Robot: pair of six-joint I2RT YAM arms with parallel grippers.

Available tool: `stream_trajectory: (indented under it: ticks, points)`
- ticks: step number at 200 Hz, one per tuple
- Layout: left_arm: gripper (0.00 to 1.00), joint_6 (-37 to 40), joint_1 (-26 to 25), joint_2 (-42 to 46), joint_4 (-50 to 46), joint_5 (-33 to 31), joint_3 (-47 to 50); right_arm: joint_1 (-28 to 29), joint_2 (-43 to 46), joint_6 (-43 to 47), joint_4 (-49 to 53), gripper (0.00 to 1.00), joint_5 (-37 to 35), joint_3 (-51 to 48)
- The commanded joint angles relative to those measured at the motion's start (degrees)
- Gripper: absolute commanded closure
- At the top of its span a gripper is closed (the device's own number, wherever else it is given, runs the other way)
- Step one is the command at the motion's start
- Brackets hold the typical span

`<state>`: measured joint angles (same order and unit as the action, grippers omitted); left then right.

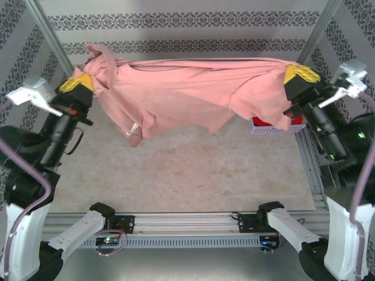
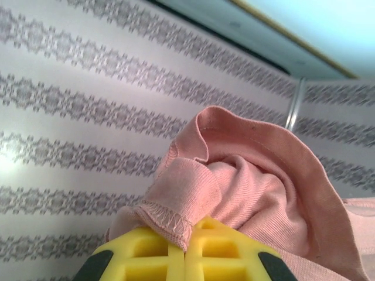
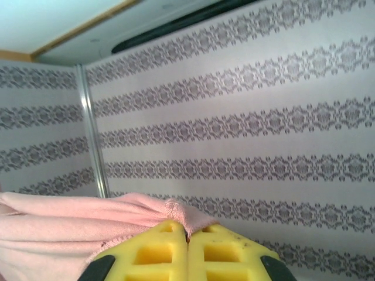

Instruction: Fold the inside-out t-shirt

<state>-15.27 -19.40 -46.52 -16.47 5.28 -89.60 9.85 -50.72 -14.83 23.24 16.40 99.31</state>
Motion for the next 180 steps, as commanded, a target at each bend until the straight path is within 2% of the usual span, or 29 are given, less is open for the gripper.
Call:
stream_trajectory:
  ticks: [1, 39, 64, 92, 114, 122, 132, 143, 159, 169, 178, 180]
  points:
    - [1.0, -0.4, 0.6, -2.5, -5.3, -1.7, -4.6, -0.6, -0.2, 0.8, 3.0, 1.0, -2.7, 3.5]
    - [1.0, 2.7, 0.6, -12.8, -9.3, -9.9, -8.0, -0.7, -6.6, 5.0, 4.7, 1.0, -12.5, 5.8]
    - [1.0, 5.4, 0.7, -22.7, -7.8, -14.5, -8.6, -1.0, -16.1, 6.8, 1.8, 1.0, -16.9, 5.6]
    - [0.99, 5.9, 2.9, -34.7, -1.9, -18.0, -6.4, -1.5, -31.9, 6.6, -4.2, 1.0, -17.5, 6.6]
    - [0.9, 3.3, 6.1, -47.2, 4.0, -17.3, -6.9, -1.5, -50.4, 5.8, -3.6, 1.0, -18.5, 15.4]
    - [0.87, 2.7, 6.9, -52.5, 5.2, -17.0, -8.8, -1.6, -58.2, 5.4, -1.5, 0.95, -18.8, 21.1]
    - [0.78, 1.2, 7.8, -59.9, 4.7, -15.8, -13.2, -1.7, -67.1, 5.3, 3.0, 0.88, -19.0, 29.4]
    - [0.61, -0.5, 8.9, -68.1, -1.4, -12.4, -22.0, -1.7, -76.8, 5.2, 9.7, 0.71, -19.1, 40.9]
    - [0.47, -1.5, 9.7, -77.2, -14.5, -9.1, -36.5, -1.4, -85.7, 5.8, 20.4, 0.54, -20.3, 54.0]
    - [0.42, -1.4, 9.9, -78.9, -19.4, -8.4, -40.0, -0.9, -86.2, 6.1, 25.0, 0.49, -20.4, 54.9]
    - [0.34, -1.4, 9.9, -76.6, -19.9, -7.4, -36.9, -0.3, -83.1, 6.3, 24.7, 0.45, -20.1, 48.2]
    - [0.32, -1.6, 9.9, -75.8, -19.6, -7.0, -35.6, -0.1, -81.8, 6.3, 24.2, 0.42, -20.0, 46.0]
